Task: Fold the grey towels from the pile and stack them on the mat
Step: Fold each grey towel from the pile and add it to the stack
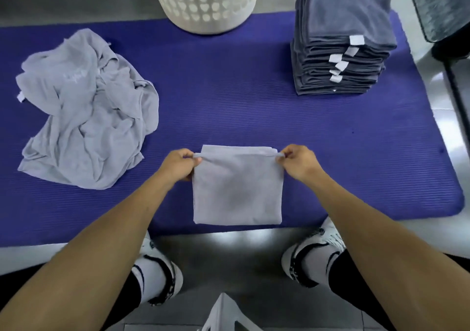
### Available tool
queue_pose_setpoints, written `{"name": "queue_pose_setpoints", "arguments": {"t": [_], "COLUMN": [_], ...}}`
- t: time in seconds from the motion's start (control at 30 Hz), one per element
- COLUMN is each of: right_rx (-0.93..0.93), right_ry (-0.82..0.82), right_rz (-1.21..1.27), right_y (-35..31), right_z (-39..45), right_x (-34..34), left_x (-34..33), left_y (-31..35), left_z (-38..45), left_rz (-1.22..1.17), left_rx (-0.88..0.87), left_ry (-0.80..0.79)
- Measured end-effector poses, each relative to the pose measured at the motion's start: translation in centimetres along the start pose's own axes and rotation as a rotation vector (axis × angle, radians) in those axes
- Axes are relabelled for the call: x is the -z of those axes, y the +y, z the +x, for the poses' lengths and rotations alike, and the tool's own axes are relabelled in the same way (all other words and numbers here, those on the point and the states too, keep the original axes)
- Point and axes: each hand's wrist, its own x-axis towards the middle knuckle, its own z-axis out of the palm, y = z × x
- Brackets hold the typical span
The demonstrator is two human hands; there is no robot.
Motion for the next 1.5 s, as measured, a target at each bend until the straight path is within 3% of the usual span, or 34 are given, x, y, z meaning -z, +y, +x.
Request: {"name": "queue_pose_setpoints", "arguments": {"t": [0.3, 0.43, 0.6, 0.7, 0.87, 1.13, 1.3, 1.5], "right_rx": [-0.047, -0.015, 0.04, 0.037, 0.005, -0.007, 0.042, 0.062], "right_ry": [-0.077, -0.078, -0.242, -0.32, -0.295, -0.519, -0.61, -0.675], "right_rz": [-0.079, -0.169, -0.309, -0.402, -0.326, -0.405, -0.4, -0.46], "right_y": [0.8, 1.4, -0.1, -0.9, -1.1, -2.1, -2.5, -4.2], "right_z": [7.4, 8.9, 10.0, 10.2, 10.4, 10.6, 9.8, 6.7], "right_x": [-1.6, -2.0, -1.3, -1.4, -2.1, -1.1, 0.5, 4.0], "left_x": [-0.7, -0.5, -0.4, -0.6, -1.0, -1.3, -0.8, 0.1], "left_y": [-1.3, -1.2, 0.6, 1.5, 2.4, 3.3, 4.5, 8.0], "left_z": [6.9, 8.0, 8.8, 9.7, 10.3, 9.8, 9.2, 6.5], "left_rz": [0.191, 0.361, 0.552, 0.597, 0.618, 0.725, 0.676, 0.752], "left_rx": [-0.018, -0.179, -0.339, -0.273, -0.185, -0.143, -0.077, -0.155], "left_ry": [-0.019, 0.019, -0.218, -0.283, -0.335, -0.38, -0.506, -0.636]}}
